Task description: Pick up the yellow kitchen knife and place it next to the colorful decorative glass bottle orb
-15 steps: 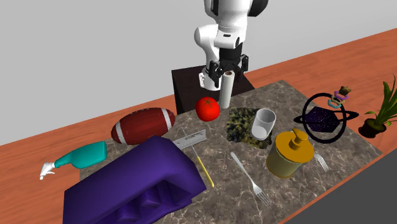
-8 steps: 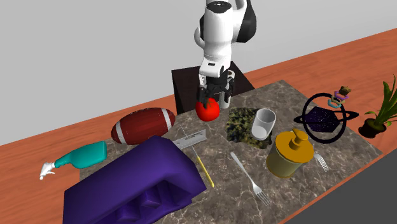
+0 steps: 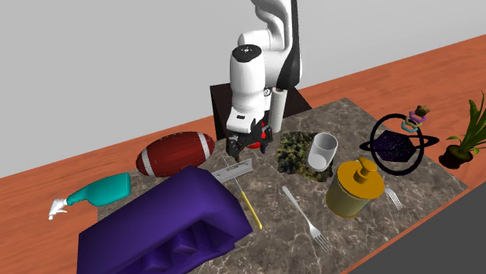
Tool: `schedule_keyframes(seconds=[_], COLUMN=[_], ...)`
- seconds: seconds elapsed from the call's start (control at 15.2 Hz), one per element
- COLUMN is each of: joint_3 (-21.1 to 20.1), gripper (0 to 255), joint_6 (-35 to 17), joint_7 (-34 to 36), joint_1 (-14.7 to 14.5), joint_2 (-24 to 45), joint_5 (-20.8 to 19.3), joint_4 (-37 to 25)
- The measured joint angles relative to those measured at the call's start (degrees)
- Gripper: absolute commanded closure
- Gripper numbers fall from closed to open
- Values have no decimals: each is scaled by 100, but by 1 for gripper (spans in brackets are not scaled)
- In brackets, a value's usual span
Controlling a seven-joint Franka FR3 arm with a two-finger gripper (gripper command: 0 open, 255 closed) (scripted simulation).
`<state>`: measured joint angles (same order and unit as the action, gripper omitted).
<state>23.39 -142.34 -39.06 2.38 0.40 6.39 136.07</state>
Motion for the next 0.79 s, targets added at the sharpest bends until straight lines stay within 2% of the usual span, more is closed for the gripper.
schedule_keyframes(seconds=[0.2, 0.4, 0.79], joint_3=[15, -105, -320], gripper=[0, 0, 0], joint_6=[-216, -348, -623], joint_7=[-616, -1194, -1562], joint_1=[123, 370, 578], joint_2=[717, 1465, 2045], joint_5=[564, 1116, 1543], joint_4=[-399, -901, -1144])
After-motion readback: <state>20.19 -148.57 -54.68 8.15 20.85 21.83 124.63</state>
